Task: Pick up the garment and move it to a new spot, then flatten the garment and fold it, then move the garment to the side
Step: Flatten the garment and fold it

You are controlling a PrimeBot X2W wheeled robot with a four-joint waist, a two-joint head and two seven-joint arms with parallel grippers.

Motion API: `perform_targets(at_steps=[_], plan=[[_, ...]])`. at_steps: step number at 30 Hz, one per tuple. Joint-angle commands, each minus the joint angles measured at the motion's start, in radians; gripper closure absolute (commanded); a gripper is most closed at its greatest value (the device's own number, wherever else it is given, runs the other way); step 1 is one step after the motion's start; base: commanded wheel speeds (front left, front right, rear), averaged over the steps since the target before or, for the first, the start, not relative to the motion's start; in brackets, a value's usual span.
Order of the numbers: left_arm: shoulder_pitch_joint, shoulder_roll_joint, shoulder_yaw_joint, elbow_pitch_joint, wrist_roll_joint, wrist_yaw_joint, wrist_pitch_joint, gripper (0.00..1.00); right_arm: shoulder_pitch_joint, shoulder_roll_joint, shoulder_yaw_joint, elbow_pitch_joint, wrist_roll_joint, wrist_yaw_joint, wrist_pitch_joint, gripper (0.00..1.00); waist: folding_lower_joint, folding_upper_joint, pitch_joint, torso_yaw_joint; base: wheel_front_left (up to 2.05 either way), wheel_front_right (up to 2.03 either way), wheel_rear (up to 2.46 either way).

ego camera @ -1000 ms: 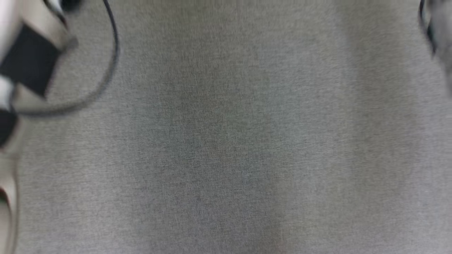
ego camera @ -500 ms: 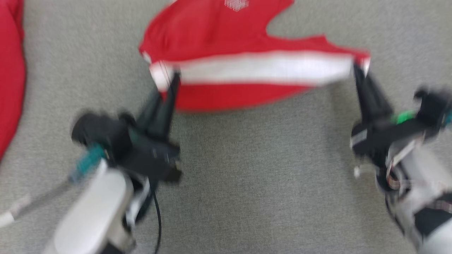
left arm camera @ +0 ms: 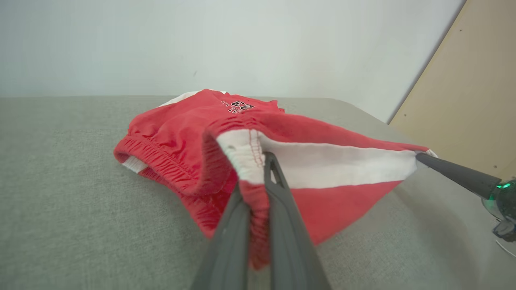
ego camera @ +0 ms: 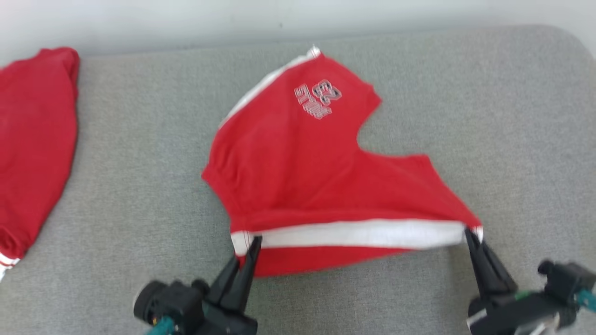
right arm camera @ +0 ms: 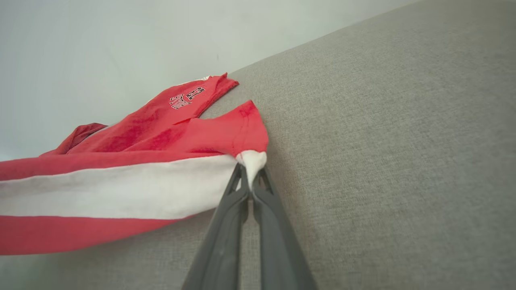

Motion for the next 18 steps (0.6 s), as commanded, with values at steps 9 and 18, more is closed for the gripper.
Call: perform_targets(at_steps=[9, 18], plan=[[0.119, -0.043, 0.009, 0.010, 0.053, -0.041, -0.003, 1.00, 0.192, 0.054, -0.143, -0.111, -0.055, 0.000, 0.068, 1.00, 0.0003, 0.0002, -0.062, 0.020, 0.00, 0.00, 0.00], [0.042, -0.107, 0.004, 0.013, 0.087, -0.061, -0.003, 1.00, 0.076, 0.055, -0.218, -0.168, -0.066, 0.000, 0.135, 1.00, 0.0003, 0.0002, -0.048, 0.068, 0.00, 0.00, 0.00]])
